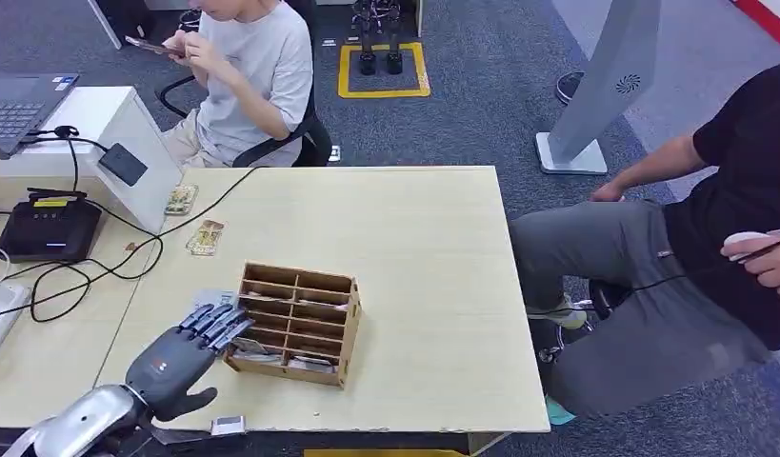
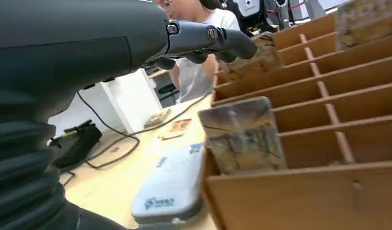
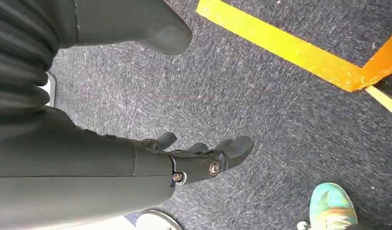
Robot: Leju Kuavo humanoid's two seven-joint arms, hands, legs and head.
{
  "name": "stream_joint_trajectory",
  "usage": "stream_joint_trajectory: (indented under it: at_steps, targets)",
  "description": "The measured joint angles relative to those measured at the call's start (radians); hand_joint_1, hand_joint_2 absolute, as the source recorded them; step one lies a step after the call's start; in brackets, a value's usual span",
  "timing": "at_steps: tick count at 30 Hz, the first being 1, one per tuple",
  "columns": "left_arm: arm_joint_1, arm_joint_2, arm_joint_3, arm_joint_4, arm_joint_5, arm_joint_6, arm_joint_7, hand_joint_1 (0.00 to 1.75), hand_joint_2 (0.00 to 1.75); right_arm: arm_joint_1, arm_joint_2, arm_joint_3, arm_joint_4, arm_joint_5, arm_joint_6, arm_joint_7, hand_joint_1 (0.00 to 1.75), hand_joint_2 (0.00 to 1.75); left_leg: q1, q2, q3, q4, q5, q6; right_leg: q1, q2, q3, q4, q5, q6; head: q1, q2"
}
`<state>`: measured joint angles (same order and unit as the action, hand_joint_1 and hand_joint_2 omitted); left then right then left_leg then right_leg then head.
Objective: Pass the card to the sensor for recognition and then transmit it.
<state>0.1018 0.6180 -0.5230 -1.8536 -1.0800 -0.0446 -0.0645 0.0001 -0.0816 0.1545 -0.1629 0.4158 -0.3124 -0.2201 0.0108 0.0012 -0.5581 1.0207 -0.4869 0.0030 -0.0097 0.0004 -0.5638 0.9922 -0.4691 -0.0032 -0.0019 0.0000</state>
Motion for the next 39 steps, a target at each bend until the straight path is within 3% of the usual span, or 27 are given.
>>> stream_joint_trajectory:
  at_steps: [15,22,39]
  targets:
    - [-0.007,-0.05,-0.021,0.048,-0.007,0.011,0.016,0.0,1.75,0.0,0.0,0.0,0.0,0.0,-0.001,-0.002,0.0,1.75,0.0,0.0,0.0,0.0,0.0,0.0,0.0,0.0,0.0,0.0,0.0,0.0,0.0,0.0]
    - [-0.023,-0.118,-0.026,0.077,-0.11,0.066,0.087,0.0,1.75,0.0,0.002,0.0,0.0,0.0,-0.002,-0.001,0.0,1.75,0.0,0.0,0.0,0.0,0.0,0.0,0.0,0.0,0.0,0.0,0.0,0.0,0.0,0.0]
    - [-0.037,-0.188,-0.034,0.116,-0.15,0.072,0.106,0.0,1.75,0.0,0.005,0.0,0.0,0.0,-0.007,0.0,0.0,1.75,0.0,0.0,0.0,0.0,0.0,0.0,0.0,0.0,0.0,0.0,0.0,0.0,0.0,0.0]
